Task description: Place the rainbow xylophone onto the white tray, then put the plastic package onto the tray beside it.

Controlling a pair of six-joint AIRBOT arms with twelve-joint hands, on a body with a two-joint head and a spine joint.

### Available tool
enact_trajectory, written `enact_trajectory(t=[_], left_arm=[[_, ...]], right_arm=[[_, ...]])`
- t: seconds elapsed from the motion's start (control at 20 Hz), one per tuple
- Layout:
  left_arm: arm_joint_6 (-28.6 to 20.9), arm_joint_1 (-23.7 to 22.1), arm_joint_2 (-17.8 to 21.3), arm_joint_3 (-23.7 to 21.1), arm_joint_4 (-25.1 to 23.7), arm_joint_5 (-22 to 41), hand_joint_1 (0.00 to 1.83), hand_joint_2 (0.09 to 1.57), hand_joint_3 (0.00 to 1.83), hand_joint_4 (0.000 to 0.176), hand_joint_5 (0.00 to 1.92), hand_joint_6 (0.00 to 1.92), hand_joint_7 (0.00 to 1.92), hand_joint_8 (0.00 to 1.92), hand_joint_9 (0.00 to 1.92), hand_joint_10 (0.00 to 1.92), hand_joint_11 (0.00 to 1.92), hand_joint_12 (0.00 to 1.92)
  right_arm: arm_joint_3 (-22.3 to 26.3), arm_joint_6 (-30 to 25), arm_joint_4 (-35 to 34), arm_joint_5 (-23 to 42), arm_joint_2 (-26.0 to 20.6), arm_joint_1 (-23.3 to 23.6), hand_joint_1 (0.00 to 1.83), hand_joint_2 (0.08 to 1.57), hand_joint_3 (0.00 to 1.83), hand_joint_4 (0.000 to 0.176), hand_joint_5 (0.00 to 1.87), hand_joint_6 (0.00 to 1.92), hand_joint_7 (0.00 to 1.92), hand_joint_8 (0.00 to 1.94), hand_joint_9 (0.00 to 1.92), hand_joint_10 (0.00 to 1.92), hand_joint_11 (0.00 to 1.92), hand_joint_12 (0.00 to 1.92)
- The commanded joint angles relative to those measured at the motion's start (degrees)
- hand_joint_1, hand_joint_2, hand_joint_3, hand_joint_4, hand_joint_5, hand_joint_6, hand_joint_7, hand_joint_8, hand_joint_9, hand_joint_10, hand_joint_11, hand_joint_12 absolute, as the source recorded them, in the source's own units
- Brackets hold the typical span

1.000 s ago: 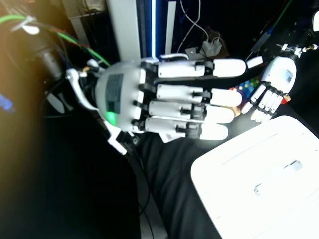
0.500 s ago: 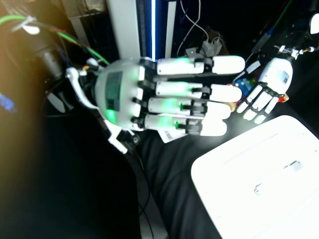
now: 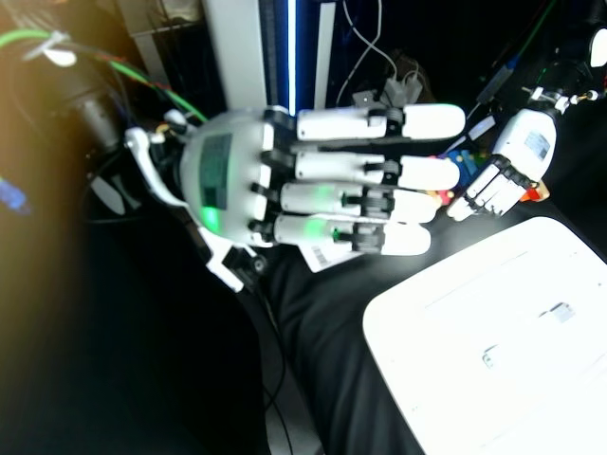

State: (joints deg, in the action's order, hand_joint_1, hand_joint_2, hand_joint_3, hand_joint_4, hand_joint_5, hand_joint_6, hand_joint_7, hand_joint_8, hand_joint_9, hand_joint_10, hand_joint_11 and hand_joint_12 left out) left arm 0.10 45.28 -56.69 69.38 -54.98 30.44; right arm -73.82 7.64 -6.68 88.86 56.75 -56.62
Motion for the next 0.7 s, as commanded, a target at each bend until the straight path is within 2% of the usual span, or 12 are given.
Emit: enact_trajectory(t=[0.0, 0.05, 0.1, 0.2, 0.25, 0.3, 0.35, 0.4, 0.5, 0.55, 0.6, 0.65], left_arm=[[1.87, 0.57, -0.91, -0.05, -1.64, -1.50, 1.45, 1.30, 0.00, 0.018, 0.68, 0.12, 0.55, 1.68, 0.54, 1.66, 0.52, 1.65], [2.57, 0.56, -0.90, 0.10, -0.60, -1.24, 1.45, 1.30, 0.00, 0.000, 0.68, 0.13, 0.55, 1.67, 0.54, 1.65, 0.52, 1.66], [3.33, 0.53, -0.87, 0.17, 0.29, -1.11, 1.44, 1.31, 0.00, 0.002, 0.67, 0.14, 0.53, 1.70, 0.52, 1.68, 0.47, 1.68], [5.51, 0.27, -0.66, 0.25, 2.73, -0.75, 1.45, 1.30, 0.00, 0.000, 0.68, 0.16, 0.56, 1.67, 0.55, 1.65, 0.48, 1.66], [6.32, 0.09, -0.48, 0.29, 3.73, -0.53, 1.58, 1.24, 0.00, 0.000, 0.68, 0.17, 0.59, 1.65, 0.56, 1.54, 0.59, 1.71], [7.14, -0.05, -0.27, 0.29, 4.70, -0.32, 1.61, 1.20, 0.00, 0.000, 0.68, 0.19, 0.65, 1.58, 0.61, 1.42, 0.67, 1.65], [7.95, -0.30, 0.08, 0.29, 5.81, 0.05, 1.75, 1.10, 0.00, 0.000, 0.63, 0.23, 0.46, 0.83, 0.69, 1.35, 0.79, 1.57], [8.14, -0.51, 0.26, 0.29, 6.14, 0.23, 1.76, 1.10, 0.00, 0.000, 0.60, 0.23, 0.45, 0.80, 0.67, 1.38, 0.78, 1.58], [8.21, -1.34, 0.92, 0.26, 6.53, 0.64, 1.76, 1.10, 0.00, 0.000, 0.61, 0.24, 0.42, 0.91, 0.66, 1.41, 0.79, 1.58], [8.21, -1.65, 1.33, 0.23, 6.86, 1.03, 1.62, 1.21, 0.00, 0.000, 0.53, 0.55, 0.52, 1.53, 0.65, 1.50, 0.68, 1.70], [8.21, -1.97, 1.79, 0.23, 7.60, 1.73, 1.62, 1.21, 0.00, 0.000, 0.51, 0.63, 0.51, 1.53, 0.67, 1.50, 0.66, 1.72], [8.21, -2.17, 2.05, 0.25, 8.09, 2.23, 1.62, 1.22, 0.00, 0.000, 0.52, 0.64, 0.54, 1.52, 0.67, 1.50, 0.62, 1.75]], right_arm=[[-0.02, -0.30, -1.62, 6.18, 0.13, 0.72, 1.02, 0.65, 0.00, 0.068, 0.28, 0.01, 0.32, 0.10, 0.00, 0.88, 0.00, 0.77], [-0.02, -0.28, -1.62, 6.19, 0.13, 0.72, 1.02, 0.64, 0.00, 0.059, 0.27, 0.00, 0.30, 0.10, 0.00, 0.85, 0.00, 0.75], [-0.02, -0.28, -1.62, 6.19, 0.13, 0.72, 1.04, 0.63, 0.00, 0.049, 0.28, 0.01, 0.30, 0.10, 0.00, 0.84, 0.00, 0.72], [-0.02, -0.28, -1.62, 6.23, 0.13, 0.72, 1.04, 0.61, 0.00, 0.064, 0.29, 0.01, 0.32, 0.14, 0.00, 0.85, 0.00, 0.67], [-0.02, -0.28, -1.62, 6.24, 0.13, 0.72, 1.04, 0.60, 0.00, 0.066, 0.29, 0.01, 0.33, 0.15, 0.00, 0.87, 0.00, 0.69], [-0.02, -0.28, -1.61, 6.26, 0.13, 0.72, 1.04, 0.60, 0.00, 0.059, 0.29, 0.01, 0.31, 0.17, 0.00, 0.89, 0.00, 0.73], [-0.01, -0.28, -1.61, 6.27, 0.14, 0.72, 1.03, 0.59, 0.00, 0.077, 0.30, 0.01, 0.31, 0.19, 0.00, 0.88, 0.00, 0.77], [-0.02, -0.28, -1.61, 6.28, 0.14, 0.72, 1.03, 0.60, 0.00, 0.076, 0.29, 0.01, 0.31, 0.20, 0.00, 0.87, 0.00, 0.75], [-0.01, -0.28, -1.60, 6.31, 0.14, 0.72, 1.03, 0.60, 0.00, 0.073, 0.28, 0.01, 0.29, 0.21, 0.00, 0.85, 0.00, 0.72], [-0.01, -0.28, -1.60, 6.31, 0.14, 0.72, 1.02, 0.59, 0.00, 0.074, 0.28, 0.01, 0.29, 0.23, 0.00, 0.87, 0.00, 0.75], [-0.01, -0.28, -1.60, 6.31, 0.14, 0.72, 1.03, 0.58, 0.00, 0.082, 0.30, 0.01, 0.28, 0.25, 0.00, 0.87, 0.00, 0.74], [-0.01, -0.28, -1.60, 6.31, 0.14, 0.72, 1.03, 0.58, 0.00, 0.075, 0.29, 0.01, 0.24, 0.34, 0.00, 0.87, 0.00, 0.75]])
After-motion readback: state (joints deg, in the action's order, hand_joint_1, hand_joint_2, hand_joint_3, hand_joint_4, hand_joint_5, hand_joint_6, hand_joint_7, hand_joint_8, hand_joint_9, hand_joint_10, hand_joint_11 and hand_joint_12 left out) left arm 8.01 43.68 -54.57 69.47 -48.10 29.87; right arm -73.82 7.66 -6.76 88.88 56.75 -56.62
